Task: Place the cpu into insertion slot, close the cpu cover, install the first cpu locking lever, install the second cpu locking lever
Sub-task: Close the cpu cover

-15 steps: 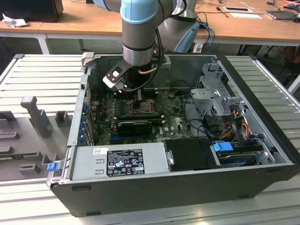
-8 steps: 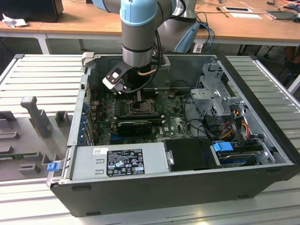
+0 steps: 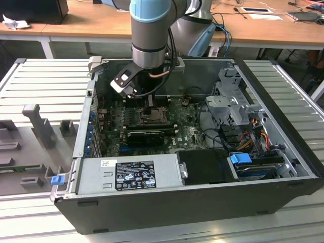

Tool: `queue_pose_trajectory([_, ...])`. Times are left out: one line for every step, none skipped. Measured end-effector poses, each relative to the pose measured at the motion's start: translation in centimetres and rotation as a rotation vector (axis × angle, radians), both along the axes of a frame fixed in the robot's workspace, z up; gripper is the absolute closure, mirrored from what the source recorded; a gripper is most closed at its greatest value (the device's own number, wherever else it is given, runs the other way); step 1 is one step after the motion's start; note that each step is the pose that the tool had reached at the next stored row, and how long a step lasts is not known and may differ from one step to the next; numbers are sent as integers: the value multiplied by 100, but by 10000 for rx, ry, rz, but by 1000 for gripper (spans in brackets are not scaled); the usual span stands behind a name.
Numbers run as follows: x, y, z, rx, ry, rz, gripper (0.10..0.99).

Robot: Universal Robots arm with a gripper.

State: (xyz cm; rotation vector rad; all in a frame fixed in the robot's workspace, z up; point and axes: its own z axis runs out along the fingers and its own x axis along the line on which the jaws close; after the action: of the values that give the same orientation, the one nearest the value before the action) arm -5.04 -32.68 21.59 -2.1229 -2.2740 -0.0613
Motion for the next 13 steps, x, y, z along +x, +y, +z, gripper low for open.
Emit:
queue_pose_trajectory([8, 0, 0, 0, 2, 2, 980])
queue_pose_trajectory([27, 0, 0, 5, 3, 2, 980])
queue_pose_trajectory([42, 0, 0, 5, 2, 2, 980])
queue_pose_trajectory([54, 0, 0, 4, 2, 1, 980])
queue_pose_trajectory([69, 0, 0, 5, 2, 1, 980])
queue_pose_trajectory([81, 0, 0, 5, 2, 1, 980])
queue_pose_trajectory([91, 0, 0, 5, 2, 1, 980])
queue_pose_trajectory([101, 0, 0, 4, 2, 1, 980])
queue_pose_trajectory([113, 0, 0, 4, 2, 1, 980])
queue_pose_trajectory([127, 0, 0, 4, 3, 2, 980])
queue_pose_trajectory([134, 0, 0, 4, 2, 1, 980])
queue_pose_trajectory([135, 0, 0, 5, 2, 0, 980])
queue_pose_trajectory([135, 0, 0, 5, 2, 0, 980])
